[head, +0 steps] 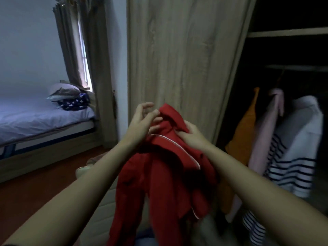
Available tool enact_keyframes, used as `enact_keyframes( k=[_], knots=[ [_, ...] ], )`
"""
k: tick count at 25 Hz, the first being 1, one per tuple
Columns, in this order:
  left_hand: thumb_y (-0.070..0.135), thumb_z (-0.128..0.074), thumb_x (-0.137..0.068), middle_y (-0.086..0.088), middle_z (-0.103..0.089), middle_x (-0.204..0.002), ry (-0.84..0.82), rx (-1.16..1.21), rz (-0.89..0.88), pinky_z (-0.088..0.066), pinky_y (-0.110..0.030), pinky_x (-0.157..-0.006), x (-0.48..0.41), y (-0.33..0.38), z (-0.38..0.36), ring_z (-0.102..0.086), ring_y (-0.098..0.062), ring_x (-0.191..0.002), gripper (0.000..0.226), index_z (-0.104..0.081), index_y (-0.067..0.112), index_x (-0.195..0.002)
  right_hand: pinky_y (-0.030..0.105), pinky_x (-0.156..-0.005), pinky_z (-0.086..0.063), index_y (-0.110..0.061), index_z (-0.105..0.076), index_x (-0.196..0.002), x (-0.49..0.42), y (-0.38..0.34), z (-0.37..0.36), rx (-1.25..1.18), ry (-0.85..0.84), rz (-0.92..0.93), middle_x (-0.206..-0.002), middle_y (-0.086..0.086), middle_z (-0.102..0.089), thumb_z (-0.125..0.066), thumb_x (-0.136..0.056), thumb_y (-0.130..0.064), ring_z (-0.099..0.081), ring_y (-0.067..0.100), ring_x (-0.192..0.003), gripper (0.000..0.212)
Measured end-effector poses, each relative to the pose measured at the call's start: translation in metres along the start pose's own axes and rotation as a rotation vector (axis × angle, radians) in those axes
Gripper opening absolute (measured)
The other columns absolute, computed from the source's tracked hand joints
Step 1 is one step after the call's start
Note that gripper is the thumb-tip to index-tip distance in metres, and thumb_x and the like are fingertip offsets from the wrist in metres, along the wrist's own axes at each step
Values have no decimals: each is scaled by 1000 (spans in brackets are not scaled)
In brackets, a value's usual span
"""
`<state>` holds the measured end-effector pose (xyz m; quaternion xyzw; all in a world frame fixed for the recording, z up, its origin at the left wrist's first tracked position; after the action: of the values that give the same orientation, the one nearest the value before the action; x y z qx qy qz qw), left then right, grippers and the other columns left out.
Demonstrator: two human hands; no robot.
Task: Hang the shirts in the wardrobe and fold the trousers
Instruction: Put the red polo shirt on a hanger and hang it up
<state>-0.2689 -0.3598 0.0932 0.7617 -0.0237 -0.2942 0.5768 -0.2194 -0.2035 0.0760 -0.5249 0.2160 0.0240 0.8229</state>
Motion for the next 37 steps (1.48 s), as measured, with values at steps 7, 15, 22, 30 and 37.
enact_keyframes(
  k=[7,15,22,30,37],
  knots=[
    [30,-54,-81,4,-62,-99,-185,-597,-531,-42,-13,-84,32,-55,-70,-58,-2,-93,32,-65,11,-104,10,-66,-46,-9,-61,-112,39,12,95,-54,169,-291,-98,1,-61,-53,-93,-14,-60,-5,-70,21],
    [21,-65,-78,-8,-60,-57,19,-730,-632,-24,-23,-56,4,25,-181,-61,-24,-64,25,-48,22,-60,21,-70,-40,-17,-53,-92,83,26,159,-119,389,-298,-77,-4,-56,-35,-99,-13,-54,-5,-57,20],
    [21,-60,-76,-12,-67,-70,-114,-675,-455,-49,-32,-67,2,1,-229,-64,-30,-77,13,-69,11,-75,29,-72,-49,-30,-31,-108,131,9,178,702,400,-23,-97,-4,-55,-69,-69,-28,-58,13,-82,55],
    [34,-72,-79,5,-54,-58,-458,-862,-350,-34,-11,-51,-49,11,-181,-52,-7,-58,20,-68,17,-69,13,-76,-46,-27,-56,-55,150,-8,230,693,408,9,-102,4,-57,-52,-65,18,-58,11,-90,47],
    [8,-70,-80,-1,-67,-91,-660,-695,-188,-49,-19,-73,-63,-51,-141,-63,-16,-88,21,-66,18,-98,29,-82,-47,-27,-67,-114,131,12,212,1338,206,-304,-116,1,-59,-57,-74,0,-57,23,-109,49]
  ],
)
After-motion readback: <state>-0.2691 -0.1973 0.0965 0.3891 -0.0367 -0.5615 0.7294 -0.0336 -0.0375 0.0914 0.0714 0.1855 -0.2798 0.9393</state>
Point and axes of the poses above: each hand's wrist, its own x-axis away from the middle knuckle, its own z-axis out of the back of the hand, y = z × x, the point moved 2 cm from there along -x, towards the middle knuckle
